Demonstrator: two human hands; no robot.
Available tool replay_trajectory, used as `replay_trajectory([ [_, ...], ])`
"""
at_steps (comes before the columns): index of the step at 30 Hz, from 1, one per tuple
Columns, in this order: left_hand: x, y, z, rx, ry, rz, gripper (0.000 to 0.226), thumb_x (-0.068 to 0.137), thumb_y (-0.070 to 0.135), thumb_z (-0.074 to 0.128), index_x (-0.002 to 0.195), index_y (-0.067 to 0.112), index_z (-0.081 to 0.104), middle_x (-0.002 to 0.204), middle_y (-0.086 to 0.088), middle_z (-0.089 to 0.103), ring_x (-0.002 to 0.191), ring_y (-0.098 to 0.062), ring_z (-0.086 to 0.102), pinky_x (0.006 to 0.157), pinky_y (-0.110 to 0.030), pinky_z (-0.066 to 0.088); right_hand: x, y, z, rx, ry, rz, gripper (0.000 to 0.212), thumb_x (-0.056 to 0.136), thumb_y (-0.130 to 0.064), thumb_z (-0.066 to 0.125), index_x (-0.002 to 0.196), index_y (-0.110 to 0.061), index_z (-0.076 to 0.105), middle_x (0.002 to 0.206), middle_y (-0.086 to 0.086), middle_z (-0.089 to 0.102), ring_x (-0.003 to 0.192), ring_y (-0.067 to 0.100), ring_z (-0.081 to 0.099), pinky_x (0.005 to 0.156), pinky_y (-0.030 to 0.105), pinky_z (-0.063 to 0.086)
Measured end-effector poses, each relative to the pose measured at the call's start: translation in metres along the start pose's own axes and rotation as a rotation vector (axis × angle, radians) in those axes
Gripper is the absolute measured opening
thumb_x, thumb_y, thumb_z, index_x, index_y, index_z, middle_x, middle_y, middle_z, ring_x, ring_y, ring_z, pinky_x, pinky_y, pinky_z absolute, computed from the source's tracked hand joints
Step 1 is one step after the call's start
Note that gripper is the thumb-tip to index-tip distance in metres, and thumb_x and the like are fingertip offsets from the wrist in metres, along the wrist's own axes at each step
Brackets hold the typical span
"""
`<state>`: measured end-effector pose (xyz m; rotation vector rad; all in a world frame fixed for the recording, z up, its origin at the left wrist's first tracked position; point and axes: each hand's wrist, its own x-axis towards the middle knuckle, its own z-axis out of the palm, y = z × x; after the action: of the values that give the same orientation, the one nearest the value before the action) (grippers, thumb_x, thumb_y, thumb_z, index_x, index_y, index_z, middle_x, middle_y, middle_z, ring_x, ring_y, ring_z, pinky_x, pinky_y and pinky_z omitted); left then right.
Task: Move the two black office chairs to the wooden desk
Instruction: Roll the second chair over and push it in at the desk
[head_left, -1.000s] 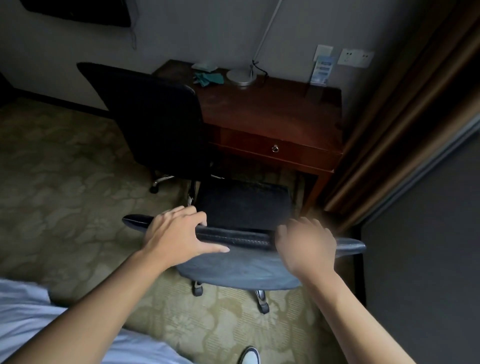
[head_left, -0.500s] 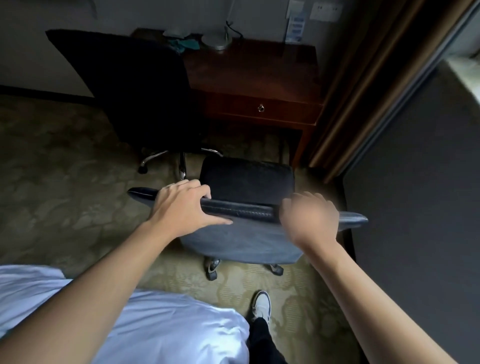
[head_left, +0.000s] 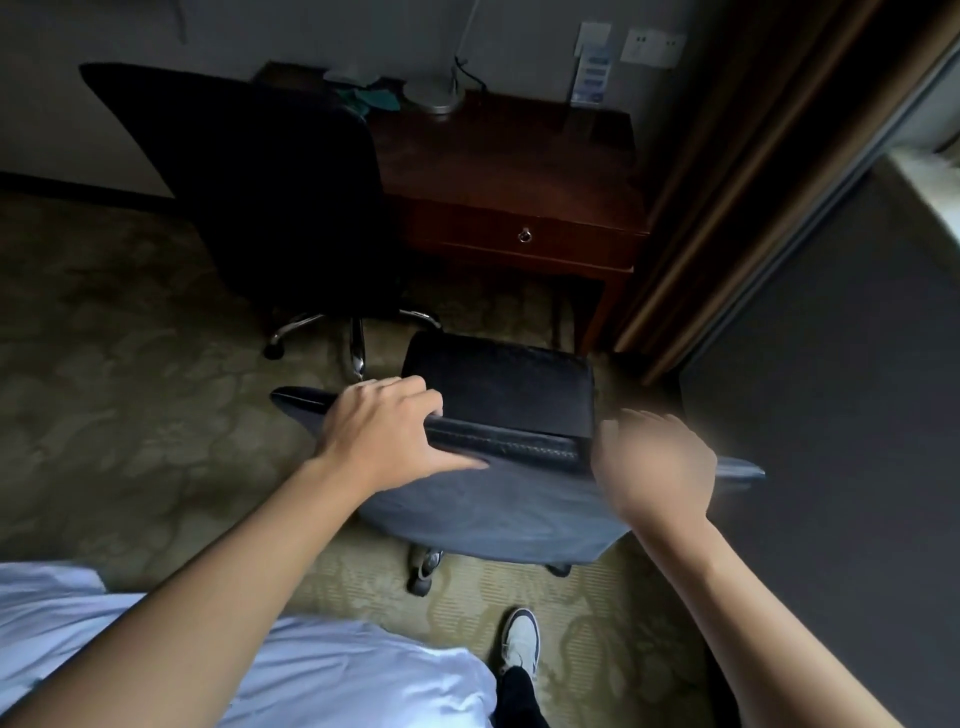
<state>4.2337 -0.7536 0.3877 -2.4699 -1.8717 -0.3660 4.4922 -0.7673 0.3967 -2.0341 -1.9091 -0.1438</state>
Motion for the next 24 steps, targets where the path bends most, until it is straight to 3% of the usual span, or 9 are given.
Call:
replay_trajectory([
  [3, 0.02, -0.007, 0.002, -0.003, 0.059, 0.03, 0.073, 0.055, 0.096, 0.042, 0.064, 0.026, 0.063, 0.064, 0.012, 0.054, 0.06, -0.016, 0.059, 0.055, -0.025, 0.041, 0.018, -0.003, 0.003, -0.001, 0.03, 0.02, 0.033, 0.075, -0.028, 0.037, 0.046, -0.013, 0.035, 0.045, 0.001, 0.041, 0.049, 0.029, 0.041, 0.048, 0.029, 0.018],
  [5, 0.036, -0.016, 0.001, -0.012, 0.061, 0.055, 0.073, 0.057, 0.096, 0.04, 0.063, 0.026, 0.061, 0.062, 0.012, 0.053, 0.057, -0.015, 0.056, 0.053, -0.024, 0.034, 0.031, -0.009, 0.007, -0.008, 0.026, 0.035, 0.033, 0.077, -0.028, 0.038, 0.047, -0.012, 0.038, 0.046, 0.0, 0.038, 0.048, 0.028, 0.037, 0.048, 0.029, 0.02],
  [10, 0.07, -0.033, 0.003, -0.013, 0.069, 0.075, 0.074, 0.054, 0.098, 0.039, 0.066, 0.028, 0.06, 0.066, 0.013, 0.053, 0.062, -0.014, 0.057, 0.055, -0.025, 0.032, 0.062, -0.017, 0.019, 0.015, 0.01, 0.044, 0.034, 0.078, -0.028, 0.038, 0.048, -0.012, 0.041, 0.047, 0.0, 0.037, 0.049, 0.028, 0.036, 0.049, 0.03, 0.025],
  [16, 0.122, -0.051, 0.012, -0.034, 0.078, 0.055, 0.074, 0.051, 0.1, 0.039, 0.063, 0.029, 0.055, 0.065, 0.013, 0.05, 0.06, -0.015, 0.057, 0.055, -0.025, 0.029, 0.121, -0.022, 0.041, -0.002, -0.056, 0.064, 0.036, 0.08, -0.034, 0.033, 0.055, -0.013, 0.05, 0.06, 0.011, 0.058, 0.055, 0.03, 0.041, 0.054, 0.033, 0.034],
  [22, 0.195, -0.074, 0.025, -0.034, 0.057, 0.049, 0.083, 0.047, 0.103, 0.032, 0.074, 0.031, 0.062, 0.073, 0.015, 0.055, 0.071, -0.013, 0.058, 0.06, -0.027, 0.033, 0.186, -0.024, 0.069, 0.003, -0.028, 0.058, 0.036, 0.081, -0.033, 0.036, 0.06, -0.013, 0.057, 0.065, 0.014, 0.064, 0.059, 0.034, 0.051, 0.054, 0.032, 0.033],
  [24, 0.218, -0.08, 0.031, -0.035, 0.086, 0.014, 0.084, 0.046, 0.103, 0.031, 0.073, 0.031, 0.062, 0.072, 0.015, 0.055, 0.071, -0.013, 0.059, 0.061, -0.027, 0.032, 0.214, -0.027, 0.077, -0.006, -0.013, 0.04, 0.035, 0.082, -0.033, 0.037, 0.06, -0.014, 0.058, 0.063, 0.013, 0.063, 0.056, 0.031, 0.047, 0.053, 0.031, 0.029],
])
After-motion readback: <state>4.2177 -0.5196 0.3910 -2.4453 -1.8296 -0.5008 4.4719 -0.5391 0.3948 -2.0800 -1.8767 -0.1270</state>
